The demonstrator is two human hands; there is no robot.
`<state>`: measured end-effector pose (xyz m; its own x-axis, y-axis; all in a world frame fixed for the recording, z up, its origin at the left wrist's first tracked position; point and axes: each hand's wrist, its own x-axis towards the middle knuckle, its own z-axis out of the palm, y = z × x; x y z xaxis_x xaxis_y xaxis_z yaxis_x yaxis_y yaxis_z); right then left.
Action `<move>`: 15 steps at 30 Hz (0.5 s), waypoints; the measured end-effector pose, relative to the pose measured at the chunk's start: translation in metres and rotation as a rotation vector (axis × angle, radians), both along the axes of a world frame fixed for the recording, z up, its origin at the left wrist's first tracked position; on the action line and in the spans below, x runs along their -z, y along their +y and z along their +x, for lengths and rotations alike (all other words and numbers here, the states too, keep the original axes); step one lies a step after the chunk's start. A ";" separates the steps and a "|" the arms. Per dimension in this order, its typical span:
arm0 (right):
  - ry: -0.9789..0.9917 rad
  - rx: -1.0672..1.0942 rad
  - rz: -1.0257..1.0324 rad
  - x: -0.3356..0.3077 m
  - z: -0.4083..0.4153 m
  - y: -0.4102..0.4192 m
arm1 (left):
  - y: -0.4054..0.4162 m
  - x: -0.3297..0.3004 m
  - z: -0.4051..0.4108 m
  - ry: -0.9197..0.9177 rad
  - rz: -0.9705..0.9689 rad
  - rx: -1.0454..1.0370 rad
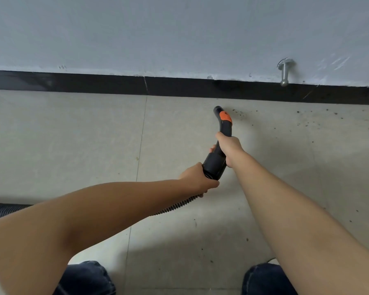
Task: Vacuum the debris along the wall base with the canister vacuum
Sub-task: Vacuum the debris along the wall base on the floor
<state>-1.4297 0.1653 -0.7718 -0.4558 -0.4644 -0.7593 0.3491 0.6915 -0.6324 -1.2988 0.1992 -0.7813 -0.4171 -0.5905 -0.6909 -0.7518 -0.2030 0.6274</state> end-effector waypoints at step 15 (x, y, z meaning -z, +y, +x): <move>0.047 0.018 -0.005 0.008 -0.015 -0.020 | -0.023 0.005 -0.014 0.011 -0.009 0.021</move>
